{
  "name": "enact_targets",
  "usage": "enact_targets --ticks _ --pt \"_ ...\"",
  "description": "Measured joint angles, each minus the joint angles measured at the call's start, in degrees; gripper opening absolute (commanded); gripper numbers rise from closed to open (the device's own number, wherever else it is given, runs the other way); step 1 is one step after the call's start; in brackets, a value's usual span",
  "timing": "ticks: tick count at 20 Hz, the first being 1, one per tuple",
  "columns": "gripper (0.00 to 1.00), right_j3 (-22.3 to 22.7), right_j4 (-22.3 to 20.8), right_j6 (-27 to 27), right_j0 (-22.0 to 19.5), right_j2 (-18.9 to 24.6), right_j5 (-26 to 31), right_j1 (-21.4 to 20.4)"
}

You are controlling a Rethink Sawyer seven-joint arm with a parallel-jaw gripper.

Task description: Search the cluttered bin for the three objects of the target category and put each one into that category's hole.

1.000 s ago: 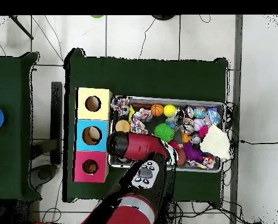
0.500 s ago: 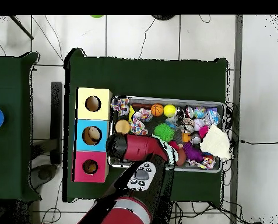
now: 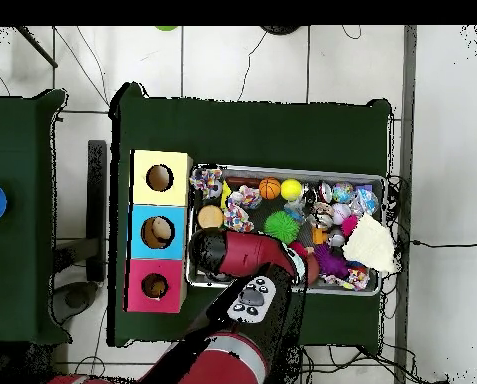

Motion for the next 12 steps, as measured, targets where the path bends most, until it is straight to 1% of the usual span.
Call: enact_targets --ticks 2,3,7,11,12 --pt "1.0 -0.1 0.2 0.0 -0.5 0.0 1.4 0.1" --pt "1.0 -0.5 0.4 0.0 -1.4 0.0 3.1 0.2" --pt "1.0 -1.3 0.8 0.0 -3.1 0.3 5.4 0.2" --pt "1.0 -2.0 1.2 0.0 -6.1 2.0 7.6 0.2" --pt "1.0 -2.0 1.2 0.0 -6.3 2.1 7.7 0.2"
